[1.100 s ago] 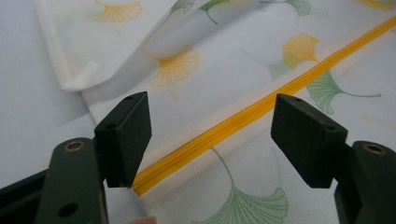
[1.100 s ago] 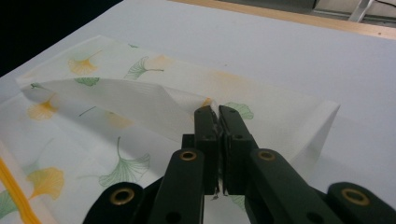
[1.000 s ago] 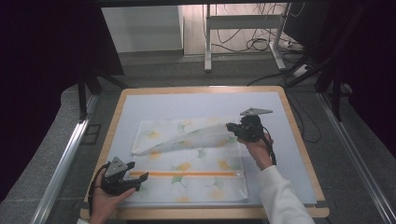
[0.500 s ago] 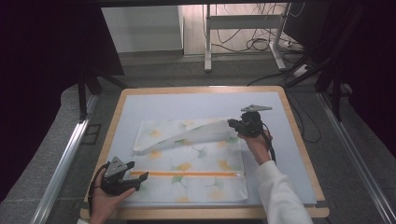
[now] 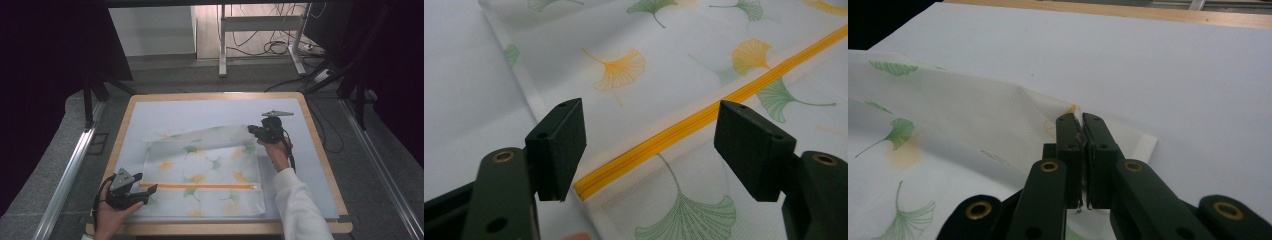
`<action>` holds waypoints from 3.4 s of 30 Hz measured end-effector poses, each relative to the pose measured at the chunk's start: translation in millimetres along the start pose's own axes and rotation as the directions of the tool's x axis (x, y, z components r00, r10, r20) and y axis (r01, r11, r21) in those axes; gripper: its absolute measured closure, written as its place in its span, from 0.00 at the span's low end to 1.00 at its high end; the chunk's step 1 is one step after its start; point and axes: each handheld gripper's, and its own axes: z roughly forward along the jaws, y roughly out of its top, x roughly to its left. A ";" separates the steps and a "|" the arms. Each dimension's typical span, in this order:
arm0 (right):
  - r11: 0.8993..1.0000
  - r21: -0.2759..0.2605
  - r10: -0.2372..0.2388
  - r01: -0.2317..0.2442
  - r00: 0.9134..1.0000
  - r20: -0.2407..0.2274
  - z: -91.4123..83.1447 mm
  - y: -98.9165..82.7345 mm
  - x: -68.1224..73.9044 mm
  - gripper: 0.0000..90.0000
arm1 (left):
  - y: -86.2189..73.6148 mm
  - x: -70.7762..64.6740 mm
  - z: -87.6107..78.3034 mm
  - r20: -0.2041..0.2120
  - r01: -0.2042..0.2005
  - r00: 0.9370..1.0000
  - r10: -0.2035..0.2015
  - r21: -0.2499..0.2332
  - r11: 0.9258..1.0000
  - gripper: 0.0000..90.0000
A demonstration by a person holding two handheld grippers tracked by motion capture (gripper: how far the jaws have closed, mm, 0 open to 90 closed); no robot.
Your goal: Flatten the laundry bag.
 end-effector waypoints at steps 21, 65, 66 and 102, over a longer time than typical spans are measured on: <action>0.996 -0.016 0.088 -0.088 0.994 0.060 25.1 -2.7 -32.6 0.96 | -0.6 2.0 1.1 0.001 0.007 1.000 -0.007 0.004 1.000 0.32; 0.998 0.052 -0.027 0.030 0.998 -0.058 -1.7 4.2 2.9 0.43 | 0.2 -0.6 2.6 0.007 -0.004 1.000 0.004 0.010 1.000 0.32; 0.996 0.064 -0.055 0.060 0.995 -0.080 -1.5 5.2 12.9 0.42 | 0.2 -0.8 2.6 0.008 -0.004 1.000 0.004 0.010 1.000 0.32; 0.781 0.326 -0.448 0.533 0.841 -0.302 117.3 -3.1 193.0 0.64 | -0.6 -4.0 8.1 0.036 -0.016 0.999 0.015 0.033 0.999 0.32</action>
